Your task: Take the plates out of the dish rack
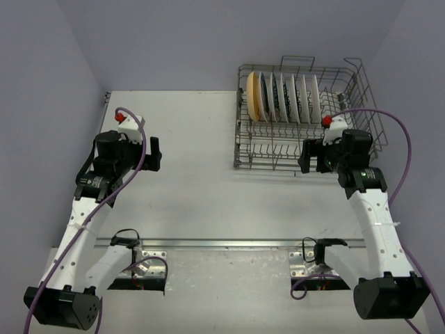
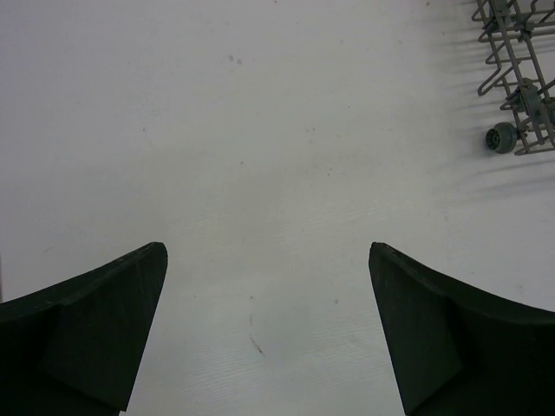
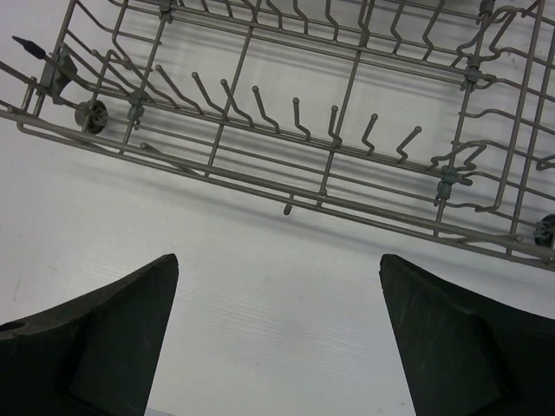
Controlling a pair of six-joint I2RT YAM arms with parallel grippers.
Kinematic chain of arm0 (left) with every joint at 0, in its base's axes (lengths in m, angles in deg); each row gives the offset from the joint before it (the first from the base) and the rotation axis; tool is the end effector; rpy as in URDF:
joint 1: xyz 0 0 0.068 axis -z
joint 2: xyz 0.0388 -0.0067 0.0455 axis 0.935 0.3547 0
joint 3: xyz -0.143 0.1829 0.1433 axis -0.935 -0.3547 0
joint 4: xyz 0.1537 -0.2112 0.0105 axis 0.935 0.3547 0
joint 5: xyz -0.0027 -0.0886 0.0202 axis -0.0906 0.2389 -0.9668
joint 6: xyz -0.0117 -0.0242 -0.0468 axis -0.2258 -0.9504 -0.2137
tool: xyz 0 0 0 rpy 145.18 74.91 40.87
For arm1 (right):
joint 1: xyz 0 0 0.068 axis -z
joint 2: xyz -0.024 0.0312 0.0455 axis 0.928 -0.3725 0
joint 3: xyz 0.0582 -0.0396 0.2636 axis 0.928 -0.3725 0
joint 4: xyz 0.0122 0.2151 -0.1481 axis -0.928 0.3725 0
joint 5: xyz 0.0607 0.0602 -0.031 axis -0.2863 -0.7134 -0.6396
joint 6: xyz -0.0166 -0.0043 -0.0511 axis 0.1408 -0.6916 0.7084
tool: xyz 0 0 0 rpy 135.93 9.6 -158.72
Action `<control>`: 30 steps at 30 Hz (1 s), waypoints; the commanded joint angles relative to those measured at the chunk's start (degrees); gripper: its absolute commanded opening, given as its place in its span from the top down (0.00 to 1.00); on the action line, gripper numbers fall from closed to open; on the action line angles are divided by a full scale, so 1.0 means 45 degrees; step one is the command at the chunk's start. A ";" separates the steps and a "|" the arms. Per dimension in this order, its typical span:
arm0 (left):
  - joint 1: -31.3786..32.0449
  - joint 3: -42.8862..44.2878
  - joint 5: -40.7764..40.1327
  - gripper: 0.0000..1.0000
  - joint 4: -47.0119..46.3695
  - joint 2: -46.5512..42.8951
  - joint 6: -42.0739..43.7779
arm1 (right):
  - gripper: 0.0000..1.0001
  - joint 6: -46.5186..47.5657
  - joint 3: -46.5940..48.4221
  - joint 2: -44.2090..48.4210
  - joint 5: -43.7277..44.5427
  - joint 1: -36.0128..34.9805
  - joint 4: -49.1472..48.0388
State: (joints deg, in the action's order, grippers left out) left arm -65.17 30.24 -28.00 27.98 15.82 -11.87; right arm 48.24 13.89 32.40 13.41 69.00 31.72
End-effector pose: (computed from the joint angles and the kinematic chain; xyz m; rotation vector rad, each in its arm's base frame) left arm 0.1828 -0.0163 0.3327 0.2214 2.0527 -0.0830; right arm 0.2029 0.0028 0.3096 -0.0173 2.1908 0.2022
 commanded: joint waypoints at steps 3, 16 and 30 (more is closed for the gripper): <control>0.0017 -0.0003 0.0281 0.00 -0.0621 -0.0345 0.0062 | 0.01 -0.0190 0.1113 -0.0267 0.0796 -0.0075 -0.0545; 0.0043 0.0536 0.0709 0.00 -0.0577 0.0780 0.0156 | 0.07 0.1949 0.7194 -0.5787 0.2769 -0.0036 -0.0865; 0.0037 0.0330 0.0688 0.00 -0.0669 0.0760 0.0393 | 0.34 0.2890 1.4376 -1.2886 0.2246 0.0537 0.0442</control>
State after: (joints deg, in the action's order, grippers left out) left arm -65.17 30.16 -25.65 27.63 19.74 -10.91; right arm 59.46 74.34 -22.36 24.14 69.97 32.78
